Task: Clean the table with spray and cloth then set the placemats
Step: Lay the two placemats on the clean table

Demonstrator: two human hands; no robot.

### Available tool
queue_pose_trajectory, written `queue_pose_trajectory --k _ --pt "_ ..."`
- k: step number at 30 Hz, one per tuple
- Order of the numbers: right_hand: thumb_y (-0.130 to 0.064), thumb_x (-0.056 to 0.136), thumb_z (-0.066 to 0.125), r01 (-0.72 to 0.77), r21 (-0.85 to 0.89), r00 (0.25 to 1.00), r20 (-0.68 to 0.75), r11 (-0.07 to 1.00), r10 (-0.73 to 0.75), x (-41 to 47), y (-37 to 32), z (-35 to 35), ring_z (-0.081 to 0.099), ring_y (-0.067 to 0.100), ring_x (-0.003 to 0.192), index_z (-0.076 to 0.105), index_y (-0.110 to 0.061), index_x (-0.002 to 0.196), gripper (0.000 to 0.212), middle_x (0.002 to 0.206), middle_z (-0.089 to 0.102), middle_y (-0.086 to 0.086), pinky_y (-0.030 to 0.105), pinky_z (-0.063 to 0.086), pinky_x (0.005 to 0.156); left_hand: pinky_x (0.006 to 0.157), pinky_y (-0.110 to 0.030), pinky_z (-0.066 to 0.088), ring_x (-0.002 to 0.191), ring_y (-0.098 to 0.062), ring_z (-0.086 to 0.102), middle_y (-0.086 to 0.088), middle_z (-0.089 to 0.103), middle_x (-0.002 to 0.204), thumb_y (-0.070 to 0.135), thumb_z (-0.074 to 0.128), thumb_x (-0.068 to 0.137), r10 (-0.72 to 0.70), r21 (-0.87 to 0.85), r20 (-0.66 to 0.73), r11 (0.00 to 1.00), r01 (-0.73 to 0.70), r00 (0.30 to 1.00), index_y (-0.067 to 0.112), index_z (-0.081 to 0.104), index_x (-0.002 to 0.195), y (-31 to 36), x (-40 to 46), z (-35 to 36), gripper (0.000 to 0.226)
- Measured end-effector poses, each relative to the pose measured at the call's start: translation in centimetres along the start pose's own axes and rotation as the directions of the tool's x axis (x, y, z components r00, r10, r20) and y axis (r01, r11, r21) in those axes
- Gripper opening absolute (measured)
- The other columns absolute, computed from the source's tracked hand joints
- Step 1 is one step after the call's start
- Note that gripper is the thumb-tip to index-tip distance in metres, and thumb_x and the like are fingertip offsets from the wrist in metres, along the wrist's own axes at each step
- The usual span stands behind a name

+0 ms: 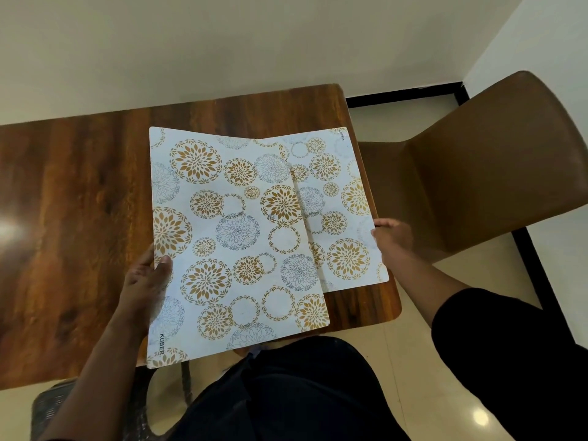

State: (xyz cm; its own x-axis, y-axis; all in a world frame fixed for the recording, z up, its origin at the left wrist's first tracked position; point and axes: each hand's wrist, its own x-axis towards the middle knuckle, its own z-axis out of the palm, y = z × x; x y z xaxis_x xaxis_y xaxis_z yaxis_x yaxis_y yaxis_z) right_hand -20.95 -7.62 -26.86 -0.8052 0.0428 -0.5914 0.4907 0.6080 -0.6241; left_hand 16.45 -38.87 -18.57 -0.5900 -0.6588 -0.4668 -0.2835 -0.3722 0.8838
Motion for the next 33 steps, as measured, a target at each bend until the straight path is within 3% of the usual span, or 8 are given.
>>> queue_pose_trajectory --k 15,22,26,29,33 --pt "-0.012 0.099 0.068 0.07 -0.125 0.997 -0.005 0.99 -0.071 0.2 0.4 0.0 0.068 0.009 0.075 0.073 -0.022 0.118 0.022 0.116 0.074 -0.001 0.025 0.047 0.054 0.088 -0.04 0.065 0.112 -0.022 0.076 -0.006 0.069 0.141 0.005 0.038 0.113 -0.03 -0.065 -0.018 0.998 0.029 0.999 0.009 0.045 0.158 0.6 -0.8 0.9 0.046" --pt "-0.017 0.103 0.061 0.129 -0.235 0.991 -0.014 0.963 -0.136 -0.4 0.7 0.4 0.062 0.009 0.076 0.067 -0.024 0.119 0.019 0.115 0.07 -0.004 0.025 0.042 0.056 0.077 -0.042 0.067 0.095 -0.025 0.08 -0.008 0.075 0.13 0.007 0.041 0.113 -0.083 -0.096 -0.04 0.992 0.079 0.996 0.012 0.051 0.154 0.9 -1.3 1.1 0.042" --pt "-0.017 0.1 0.064 0.174 -0.256 0.984 0.002 0.951 -0.179 -0.9 1.1 0.5 0.068 0.019 0.095 0.064 -0.02 0.127 0.027 0.126 0.07 0.002 0.027 0.048 0.064 0.074 -0.042 0.068 0.093 -0.026 0.08 -0.007 0.075 0.128 0.007 0.043 0.113 -0.095 -0.1 -0.044 0.991 0.09 0.995 0.017 0.053 0.153 1.0 -1.3 0.9 0.042" --pt "-0.026 0.097 0.069 0.329 -0.455 0.933 0.023 0.828 -0.358 -2.0 2.8 1.2 0.06 0.027 0.117 0.058 -0.018 0.138 0.043 0.135 0.062 0.009 0.035 0.049 0.086 0.074 -0.042 0.068 0.092 -0.025 0.08 -0.005 0.077 0.125 0.008 0.043 0.113 -0.096 -0.085 -0.048 0.992 0.092 0.994 0.017 0.054 0.152 0.8 -1.2 0.8 0.041" --pt "-0.054 0.101 0.053 0.625 -0.659 0.733 0.313 0.418 -0.604 -5.0 6.5 1.8 0.029 0.034 0.152 0.038 -0.026 0.158 0.065 0.165 0.03 0.012 0.053 0.032 0.118 0.072 -0.042 0.068 0.088 -0.025 0.081 -0.005 0.078 0.122 0.008 0.044 0.113 -0.101 -0.078 -0.047 0.992 0.097 0.994 0.017 0.054 0.152 0.7 -1.2 0.8 0.041"
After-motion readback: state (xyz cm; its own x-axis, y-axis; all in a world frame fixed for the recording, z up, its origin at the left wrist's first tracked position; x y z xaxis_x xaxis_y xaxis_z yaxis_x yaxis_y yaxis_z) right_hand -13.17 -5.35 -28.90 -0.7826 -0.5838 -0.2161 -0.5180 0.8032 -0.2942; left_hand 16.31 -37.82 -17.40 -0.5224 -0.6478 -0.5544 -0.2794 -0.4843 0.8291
